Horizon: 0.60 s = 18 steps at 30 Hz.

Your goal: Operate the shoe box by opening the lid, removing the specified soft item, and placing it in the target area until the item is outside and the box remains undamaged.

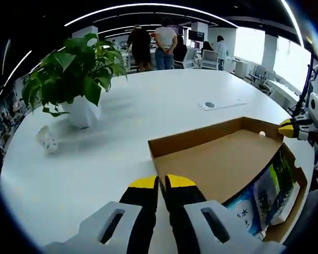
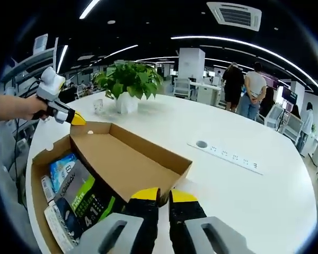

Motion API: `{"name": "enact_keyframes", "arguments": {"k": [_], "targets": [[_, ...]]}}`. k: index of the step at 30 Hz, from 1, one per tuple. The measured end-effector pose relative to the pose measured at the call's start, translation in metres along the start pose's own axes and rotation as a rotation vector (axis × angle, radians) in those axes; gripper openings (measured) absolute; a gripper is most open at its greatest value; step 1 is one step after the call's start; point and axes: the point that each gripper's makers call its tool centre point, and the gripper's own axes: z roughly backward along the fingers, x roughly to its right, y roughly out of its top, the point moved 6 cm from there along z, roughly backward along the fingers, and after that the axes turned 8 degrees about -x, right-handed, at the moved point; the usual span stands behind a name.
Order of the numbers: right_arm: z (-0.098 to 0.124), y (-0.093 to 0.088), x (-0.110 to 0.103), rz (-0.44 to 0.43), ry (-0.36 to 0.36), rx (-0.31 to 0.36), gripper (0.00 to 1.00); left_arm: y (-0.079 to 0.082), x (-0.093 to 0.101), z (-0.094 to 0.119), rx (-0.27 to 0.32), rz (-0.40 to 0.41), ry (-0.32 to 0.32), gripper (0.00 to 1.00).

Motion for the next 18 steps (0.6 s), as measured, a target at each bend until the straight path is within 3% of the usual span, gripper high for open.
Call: {"name": "enact_keyframes", "arguments": {"k": [7,18], "targets": [[0.006,0.0,-0.001,0.03,-0.003,0.0,0.04,-0.001,0.003,0.012,0.008,-0.056,0.018,0.04],[0.022,-0.002,-0.008,0.05,0.033,0.023,0.19,-0.006,0.019,0.031,0.036,-0.089,-0.013,0.08]]}}
